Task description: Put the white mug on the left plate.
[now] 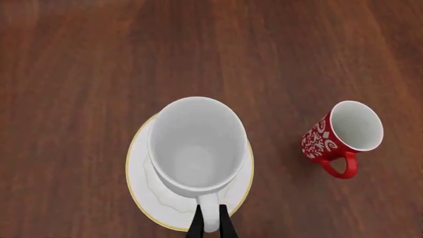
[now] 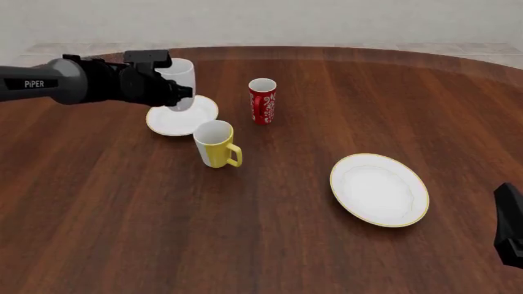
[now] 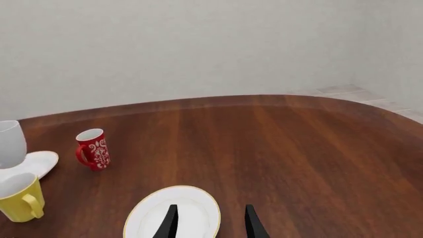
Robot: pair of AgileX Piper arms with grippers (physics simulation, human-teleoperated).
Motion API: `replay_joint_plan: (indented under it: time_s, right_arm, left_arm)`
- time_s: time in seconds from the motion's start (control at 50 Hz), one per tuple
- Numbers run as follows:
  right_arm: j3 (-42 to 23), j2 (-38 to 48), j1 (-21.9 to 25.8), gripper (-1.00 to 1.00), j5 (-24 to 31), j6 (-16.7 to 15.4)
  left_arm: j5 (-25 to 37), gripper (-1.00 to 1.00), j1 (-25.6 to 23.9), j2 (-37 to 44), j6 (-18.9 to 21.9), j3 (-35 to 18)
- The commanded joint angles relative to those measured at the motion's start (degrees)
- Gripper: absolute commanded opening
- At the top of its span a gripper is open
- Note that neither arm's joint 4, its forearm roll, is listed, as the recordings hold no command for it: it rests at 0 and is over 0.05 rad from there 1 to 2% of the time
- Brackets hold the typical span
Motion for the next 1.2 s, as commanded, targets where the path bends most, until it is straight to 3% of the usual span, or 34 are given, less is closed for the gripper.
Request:
replay_joint_plan:
  time_s: [0.02, 0.66, 1.2]
  right_arm:
    - [0.0, 0.0, 0.2, 1.0, 0.2, -0.3]
    - [0.0, 0.0, 0.1, 1.0, 0.4, -0.5]
    - [0.0, 0.0, -0.1, 1.0, 0.1, -0.1]
  left_arm:
    - [-0.7, -1.0, -0.3, 0.0, -0.6, 0.3]
    - [-0.9, -1.0, -0.4, 2.2, -1.3, -0.6]
    - [-1.6, -1.0, 0.7, 3.3, 2.0, 0.0]
